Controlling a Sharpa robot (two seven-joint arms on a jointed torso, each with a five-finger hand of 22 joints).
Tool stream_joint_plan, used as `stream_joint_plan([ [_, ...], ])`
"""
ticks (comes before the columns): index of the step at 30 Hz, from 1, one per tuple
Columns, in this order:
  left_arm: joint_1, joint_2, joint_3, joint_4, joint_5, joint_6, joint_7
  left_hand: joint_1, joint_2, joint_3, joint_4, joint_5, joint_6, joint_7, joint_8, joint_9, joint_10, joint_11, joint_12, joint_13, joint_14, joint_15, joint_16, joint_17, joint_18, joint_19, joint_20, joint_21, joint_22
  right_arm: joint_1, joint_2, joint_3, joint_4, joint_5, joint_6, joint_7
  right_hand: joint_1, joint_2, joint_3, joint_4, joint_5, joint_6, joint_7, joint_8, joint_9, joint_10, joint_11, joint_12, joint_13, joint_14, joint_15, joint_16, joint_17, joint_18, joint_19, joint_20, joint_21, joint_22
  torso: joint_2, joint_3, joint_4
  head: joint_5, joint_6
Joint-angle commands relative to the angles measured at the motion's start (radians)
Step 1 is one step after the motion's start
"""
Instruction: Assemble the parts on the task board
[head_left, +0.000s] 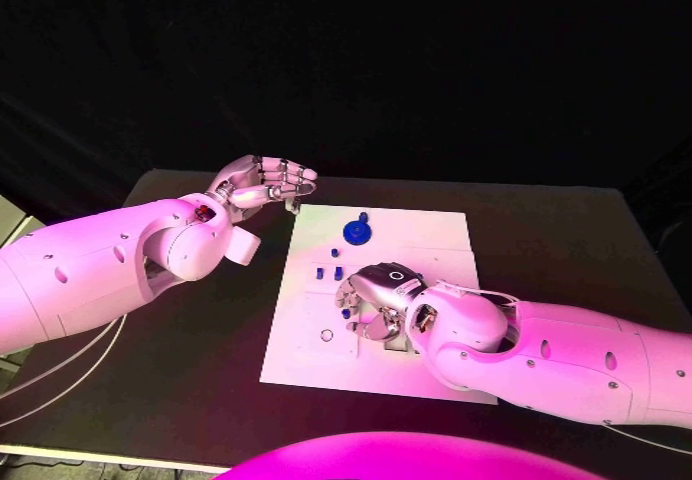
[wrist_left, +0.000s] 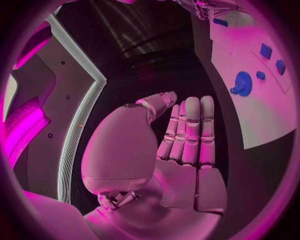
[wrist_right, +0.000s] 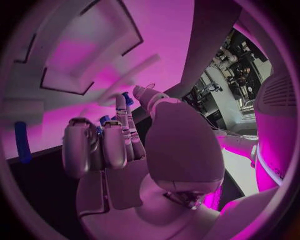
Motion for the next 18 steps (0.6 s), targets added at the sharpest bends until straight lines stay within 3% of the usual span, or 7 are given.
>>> stream_joint_plan([
  [1,0.000,0.002,0.000,-0.001,0.004,0.023,0.003,0.001,0.013,-0.003,-0.003,0.006,-0.003,0.000,0.004,0.001,-0.009,0.001,0.004,-0.001,-0.006,0.002,-0.006,-0.001,0.016,-0.005,0.003,-0.004,-0.001,-0.002,-0.021,-0.001,0.019,-0.020,-0.033,-0.022,0.006,-0.004,-0.014,0.000,-0.004,-0.006,-0.003,-0.005,-0.001,-0.009,0.003,0.012,0.013,0.052,0.006,0.003,-0.001,-0.006,0.010,0.009,-0.006,0.081,0.000,0.0009,-0.0006,-0.003,0.005],
  [9,0.000,0.002,0.000,-0.006,0.004,0.029,0.001,0.001,0.013,-0.003,-0.003,0.006,-0.005,0.000,0.005,0.001,-0.012,0.001,0.004,-0.002,-0.008,0.002,-0.007,-0.002,0.016,-0.006,0.003,-0.004,-0.001,0.010,-0.096,0.008,0.094,-0.024,-0.088,-0.026,0.015,-0.003,-0.045,0.004,-0.007,-0.010,-0.009,-0.009,-0.002,-0.031,0.004,0.030,0.024,0.051,0.007,0.007,-0.003,-0.006,0.010,0.010,-0.008,0.081,0.000,0.0002,-0.0024,-0.012,0.016],
  [13,-0.001,0.001,-0.001,-0.006,0.004,0.031,0.001,0.001,0.013,-0.003,-0.003,0.006,-0.005,0.000,0.005,0.001,-0.012,0.001,0.004,-0.002,-0.008,0.002,-0.007,-0.002,0.016,-0.006,0.003,-0.004,-0.001,0.031,-0.149,0.016,0.123,-0.006,-0.098,-0.018,0.025,0.002,-0.053,0.009,-0.005,0.005,-0.008,-0.003,0.001,-0.037,0.003,0.045,0.032,0.051,0.006,0.009,-0.005,-0.005,0.010,0.010,-0.011,0.080,-0.001,0.0001,-0.0015,-0.019,0.018],
  [18,-0.001,-0.004,-0.002,-0.003,0.005,0.036,0.002,0.001,0.013,-0.003,-0.003,0.006,-0.005,0.000,0.005,0.001,-0.012,0.001,0.004,-0.002,-0.008,0.002,-0.007,-0.002,0.016,-0.006,0.003,-0.004,-0.001,0.073,-0.226,0.023,0.134,0.040,-0.088,0.005,0.036,0.002,-0.056,0.011,-0.002,0.011,-0.005,-0.002,0.001,-0.051,0.006,0.050,0.034,0.052,0.008,0.010,-0.007,-0.003,0.006,0.010,-0.021,0.073,0.000,-0.0009,-0.0014,-0.025,0.025],
])
